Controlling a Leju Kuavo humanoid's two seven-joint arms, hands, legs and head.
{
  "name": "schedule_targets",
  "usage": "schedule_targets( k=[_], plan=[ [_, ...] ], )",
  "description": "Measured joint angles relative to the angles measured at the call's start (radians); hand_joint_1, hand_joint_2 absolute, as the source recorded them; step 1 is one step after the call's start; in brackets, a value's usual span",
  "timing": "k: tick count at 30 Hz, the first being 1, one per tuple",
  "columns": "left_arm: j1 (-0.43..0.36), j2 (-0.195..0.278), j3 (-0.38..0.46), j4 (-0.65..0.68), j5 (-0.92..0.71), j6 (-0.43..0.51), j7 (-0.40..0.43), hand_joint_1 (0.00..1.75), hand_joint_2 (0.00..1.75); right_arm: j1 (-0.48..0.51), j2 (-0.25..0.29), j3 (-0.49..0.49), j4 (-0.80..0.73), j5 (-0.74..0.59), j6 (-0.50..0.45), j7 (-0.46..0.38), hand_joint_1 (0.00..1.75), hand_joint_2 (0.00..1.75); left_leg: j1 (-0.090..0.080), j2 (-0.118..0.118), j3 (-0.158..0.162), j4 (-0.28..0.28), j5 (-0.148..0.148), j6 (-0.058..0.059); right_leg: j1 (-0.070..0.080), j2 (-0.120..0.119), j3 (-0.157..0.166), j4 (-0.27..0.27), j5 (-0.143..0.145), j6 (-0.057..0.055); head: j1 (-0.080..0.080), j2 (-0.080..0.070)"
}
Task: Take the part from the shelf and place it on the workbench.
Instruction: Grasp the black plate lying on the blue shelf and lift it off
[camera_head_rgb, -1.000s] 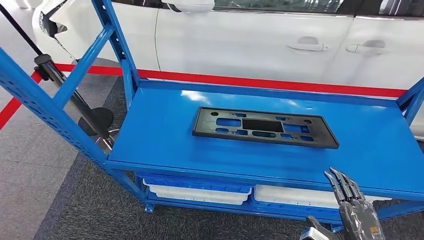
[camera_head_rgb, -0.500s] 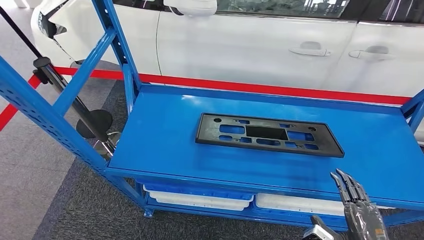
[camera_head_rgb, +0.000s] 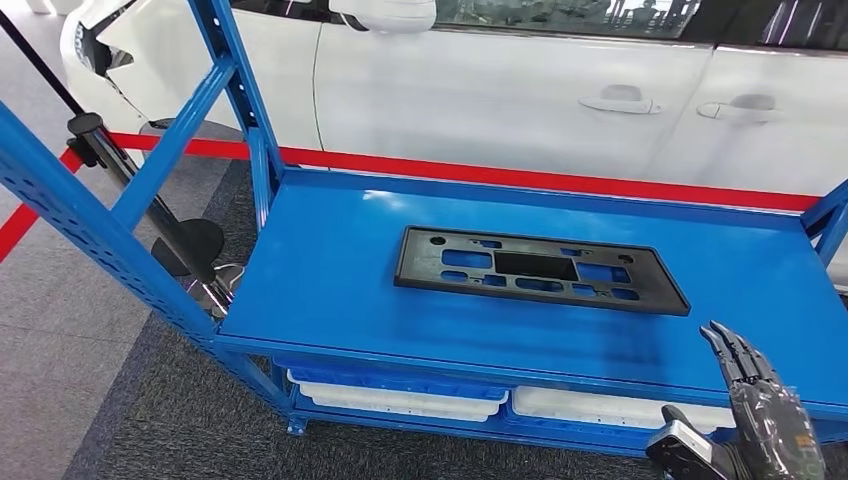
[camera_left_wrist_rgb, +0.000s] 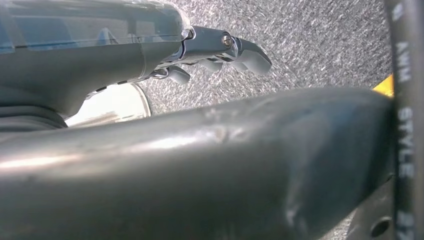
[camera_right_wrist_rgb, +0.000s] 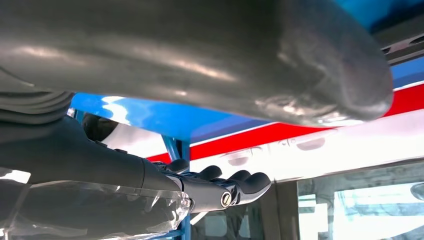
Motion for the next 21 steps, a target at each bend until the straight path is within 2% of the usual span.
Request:
schedule_targets(
  k=[4, 7, 10, 13, 16, 21],
  plan=[
    [0.000, 0.001, -0.002, 0.000, 0.002, -0.004, -0.002, 0.00, 0.00, 0.007, 0.000, -0.021, 0.002, -0.017, 0.013, 0.001, 0.00, 0.00, 0.001, 0.000, 0.001, 0.000, 0.000, 0.000, 0.001, 0.000, 0.000, 0.000, 0.000, 0.001, 0.000, 0.000],
    [0.001, 0.003, -0.002, 0.000, 0.007, -0.012, -0.008, 0.00, 0.00, 0.037, -0.004, -0.077, 0.006, -0.089, 0.054, -0.011, 0.00, 0.00, 0.002, 0.000, 0.001, -0.001, 0.001, 0.000, 0.002, -0.001, 0.000, 0.001, -0.001, 0.002, 0.000, 0.000],
    [0.003, 0.005, -0.002, 0.000, 0.015, -0.016, -0.013, 0.00, 0.00, 0.065, -0.001, -0.179, 0.013, -0.164, 0.113, -0.062, 0.00, 0.00, 0.002, 0.000, 0.001, -0.002, 0.001, -0.001, 0.002, 0.000, -0.001, 0.001, -0.001, 0.002, 0.000, 0.000],
    [0.003, 0.006, -0.002, 0.000, 0.026, -0.017, -0.016, 0.00, 0.00, 0.062, 0.020, -0.248, 0.027, -0.174, 0.162, -0.125, 0.00, 0.00, 0.003, 0.001, 0.001, -0.002, 0.001, -0.001, 0.003, 0.000, -0.001, 0.001, -0.001, 0.002, 0.000, 0.000],
    [0.003, 0.006, -0.002, 0.000, 0.033, -0.017, -0.015, 0.00, 0.00, 0.024, 0.048, -0.243, 0.047, -0.139, 0.168, -0.162, 0.00, 0.00, 0.003, 0.001, 0.001, -0.002, 0.001, -0.001, 0.003, 0.001, -0.001, 0.001, -0.001, 0.002, 0.000, 0.000],
    [0.003, 0.006, -0.002, 0.000, 0.041, -0.018, -0.013, 0.00, 0.00, -0.051, 0.082, -0.159, 0.065, -0.091, 0.141, -0.183, 0.00, 0.00, 0.003, 0.001, 0.002, -0.002, 0.001, -0.001, 0.003, 0.001, 0.000, 0.001, -0.001, 0.002, 0.000, 0.000]
  ],
)
